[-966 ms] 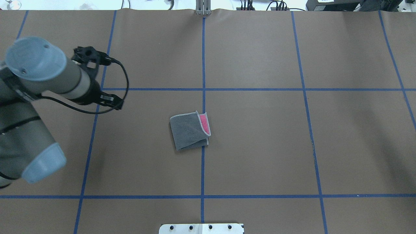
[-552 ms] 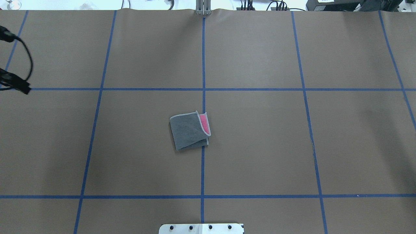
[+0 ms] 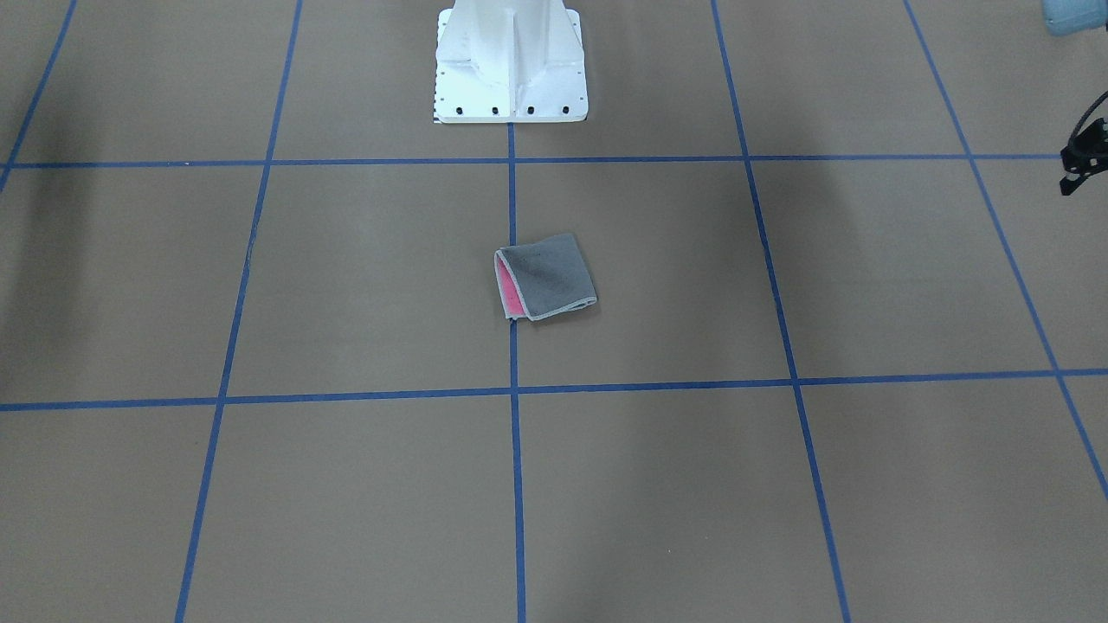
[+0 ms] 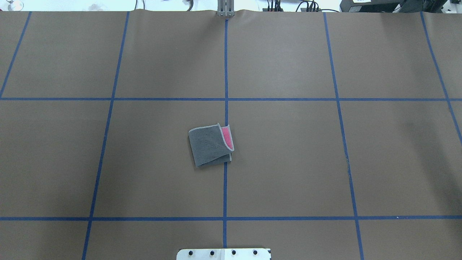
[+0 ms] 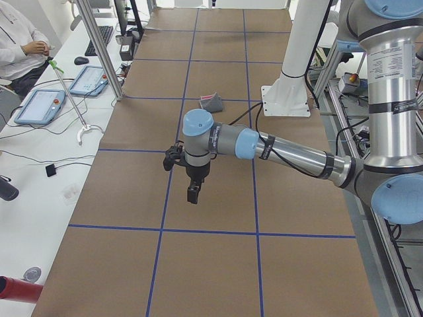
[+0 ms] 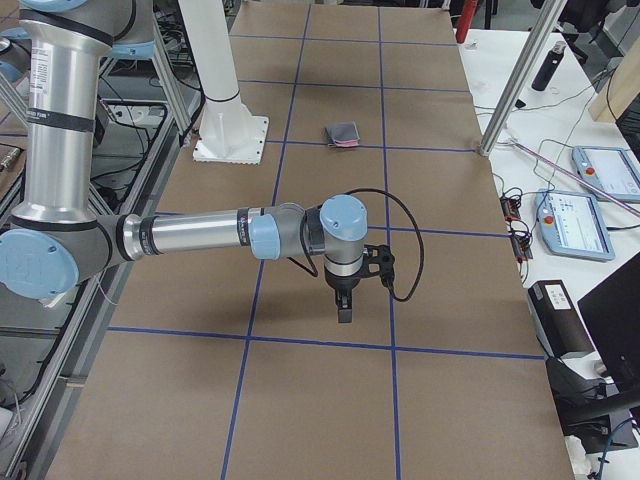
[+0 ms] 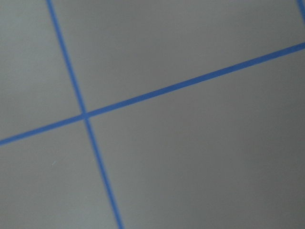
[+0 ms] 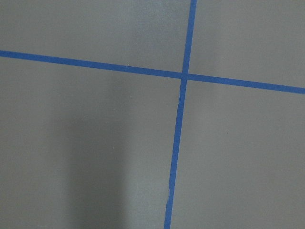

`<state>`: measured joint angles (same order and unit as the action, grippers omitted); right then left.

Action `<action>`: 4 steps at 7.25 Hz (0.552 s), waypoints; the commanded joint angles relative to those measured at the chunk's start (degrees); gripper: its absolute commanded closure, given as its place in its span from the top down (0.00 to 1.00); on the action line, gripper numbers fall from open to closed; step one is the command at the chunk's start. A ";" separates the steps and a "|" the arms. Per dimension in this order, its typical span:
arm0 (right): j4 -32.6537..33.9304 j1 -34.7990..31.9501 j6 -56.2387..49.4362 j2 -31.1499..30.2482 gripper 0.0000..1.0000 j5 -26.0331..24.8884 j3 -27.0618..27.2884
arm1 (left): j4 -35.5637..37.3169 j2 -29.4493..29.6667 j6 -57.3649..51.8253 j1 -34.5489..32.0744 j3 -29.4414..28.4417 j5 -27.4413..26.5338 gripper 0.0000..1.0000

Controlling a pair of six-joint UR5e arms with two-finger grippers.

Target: Fold towel twice with both arms

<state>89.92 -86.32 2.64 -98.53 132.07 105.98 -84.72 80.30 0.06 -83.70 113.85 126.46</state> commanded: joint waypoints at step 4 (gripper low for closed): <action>-0.28 0.10 0.26 0.35 1.00 -0.06 0.01 | -0.18 -7.80 -9.65 -8.23 -0.82 9.84 1.00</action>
<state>89.66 -86.23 2.97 -98.27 131.98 105.99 -84.83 72.84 -9.68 -90.70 113.56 132.50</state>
